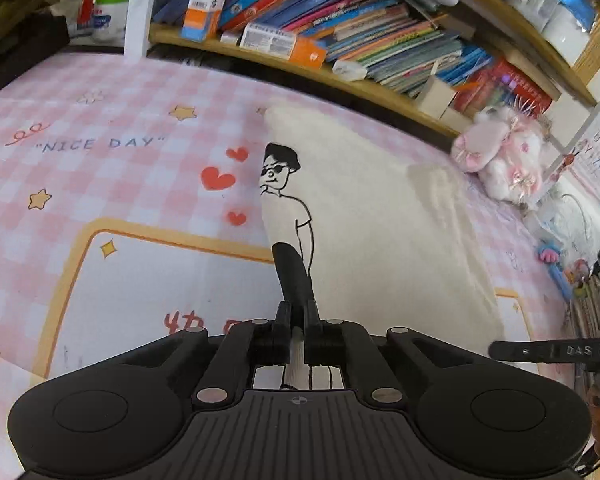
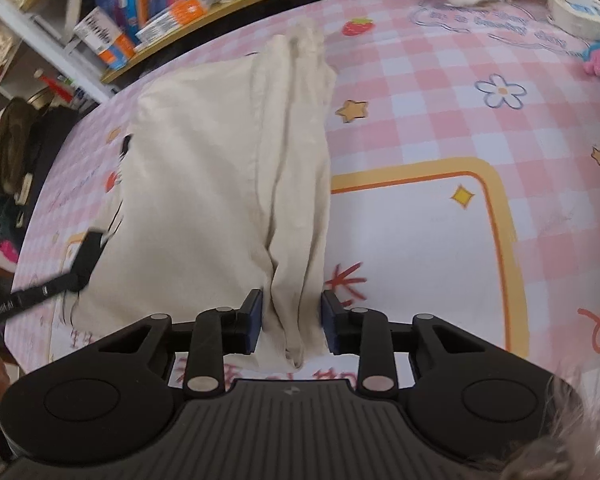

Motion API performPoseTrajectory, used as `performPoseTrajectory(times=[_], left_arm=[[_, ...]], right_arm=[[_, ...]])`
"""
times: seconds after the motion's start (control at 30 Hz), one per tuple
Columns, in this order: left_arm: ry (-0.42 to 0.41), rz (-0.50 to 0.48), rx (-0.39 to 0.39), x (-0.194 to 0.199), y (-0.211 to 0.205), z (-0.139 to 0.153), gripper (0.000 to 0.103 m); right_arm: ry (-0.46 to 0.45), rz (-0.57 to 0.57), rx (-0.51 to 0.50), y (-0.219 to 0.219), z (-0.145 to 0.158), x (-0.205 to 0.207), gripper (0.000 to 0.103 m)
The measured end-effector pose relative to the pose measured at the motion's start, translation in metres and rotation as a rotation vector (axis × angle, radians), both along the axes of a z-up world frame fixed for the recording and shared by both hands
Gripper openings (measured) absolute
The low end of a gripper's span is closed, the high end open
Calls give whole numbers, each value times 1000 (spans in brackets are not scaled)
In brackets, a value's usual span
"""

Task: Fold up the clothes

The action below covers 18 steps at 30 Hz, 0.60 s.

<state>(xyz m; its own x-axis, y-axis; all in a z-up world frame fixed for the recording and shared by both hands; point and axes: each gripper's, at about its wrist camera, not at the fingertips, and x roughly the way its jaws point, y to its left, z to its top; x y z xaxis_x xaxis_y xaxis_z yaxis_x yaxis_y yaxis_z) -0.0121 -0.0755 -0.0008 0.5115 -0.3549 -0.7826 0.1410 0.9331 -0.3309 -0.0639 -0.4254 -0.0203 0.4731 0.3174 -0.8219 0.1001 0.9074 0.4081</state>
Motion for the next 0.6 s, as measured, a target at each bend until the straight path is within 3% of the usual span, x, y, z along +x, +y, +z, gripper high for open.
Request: performPoseTrajectory(times=[0.07,0.13,0.2,0.23,0.27,0.37,0.6], left_arm=[[66,28,15,4,6,-12,9],[79,49,23,1,10,-15,13],[85,68,31,-3,14,-17,29],[83,79,49,-5,14,-16,44],[65,85,72,-9,14,-13,56],[-17,70,118,-20,12,-1,75],[-203,-97,192,-31,-18,25,94]], right_arm=[[-1,1,-5,1,0,-3,29],[14,-20,17,-3,-3,-5,32],[32,-46,50,-9,-4,-7,35],[42,-58,63,-11,-4,-10,41],[54,-69,73,-14,-4,-12,47],[92,-102,111,-22,-6,-20,68],[77,-152,178,-28,-10,-15,68]])
